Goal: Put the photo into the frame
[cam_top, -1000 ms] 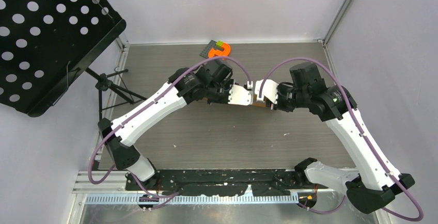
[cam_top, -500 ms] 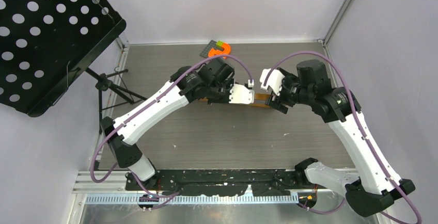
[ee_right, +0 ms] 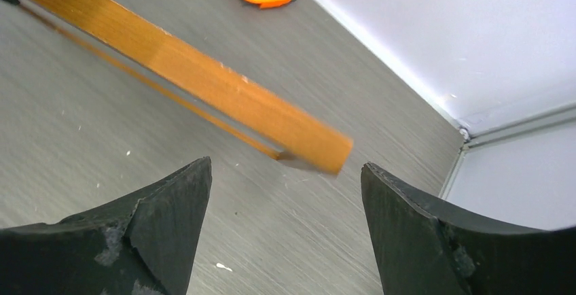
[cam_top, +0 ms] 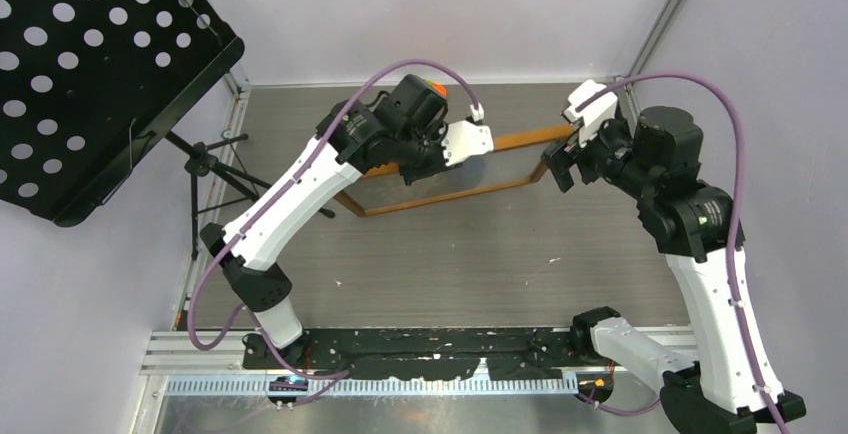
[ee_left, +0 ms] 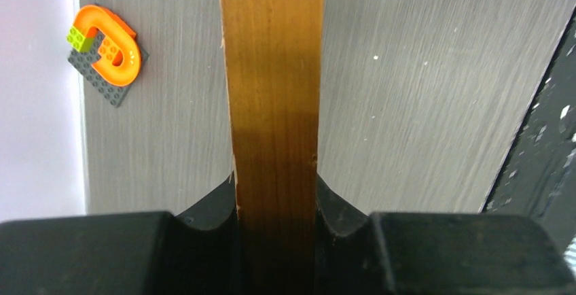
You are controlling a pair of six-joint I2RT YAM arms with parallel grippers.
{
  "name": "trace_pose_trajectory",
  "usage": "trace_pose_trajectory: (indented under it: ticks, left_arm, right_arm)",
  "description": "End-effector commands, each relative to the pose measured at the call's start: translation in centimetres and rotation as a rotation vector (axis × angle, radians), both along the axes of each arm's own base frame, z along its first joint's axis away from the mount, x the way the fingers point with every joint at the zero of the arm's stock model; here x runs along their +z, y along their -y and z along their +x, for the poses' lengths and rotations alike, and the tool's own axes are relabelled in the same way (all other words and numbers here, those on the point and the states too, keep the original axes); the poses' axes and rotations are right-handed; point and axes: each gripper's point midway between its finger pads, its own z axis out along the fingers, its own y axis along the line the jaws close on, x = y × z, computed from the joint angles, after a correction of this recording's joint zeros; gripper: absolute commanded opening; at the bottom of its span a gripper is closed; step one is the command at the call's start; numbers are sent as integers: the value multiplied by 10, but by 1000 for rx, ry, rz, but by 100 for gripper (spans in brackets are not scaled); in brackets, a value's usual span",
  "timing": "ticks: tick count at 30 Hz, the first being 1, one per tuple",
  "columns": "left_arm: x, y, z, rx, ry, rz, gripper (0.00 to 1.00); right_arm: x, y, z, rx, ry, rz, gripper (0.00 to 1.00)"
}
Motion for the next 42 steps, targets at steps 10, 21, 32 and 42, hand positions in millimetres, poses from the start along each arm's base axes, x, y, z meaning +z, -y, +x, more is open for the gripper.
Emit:
trace_pose_trajectory:
  ticks: [10, 21, 32, 42]
  left_arm:
    - [76, 14, 9, 257, -224, -456, 0]
    - [59, -1, 36, 520, -584, -680, 0]
    - [14, -22, 75, 690, -852, -785, 0]
    - [-33, -39, 109, 832, -914, -915, 0]
  right_arm:
    - [62, 40, 10, -310, 136, 264, 90]
    - [57, 41, 21, -323, 89, 299, 91]
    - [33, 41, 32, -327, 19, 297, 91]
    - [-2, 45, 36, -346, -35, 287, 92]
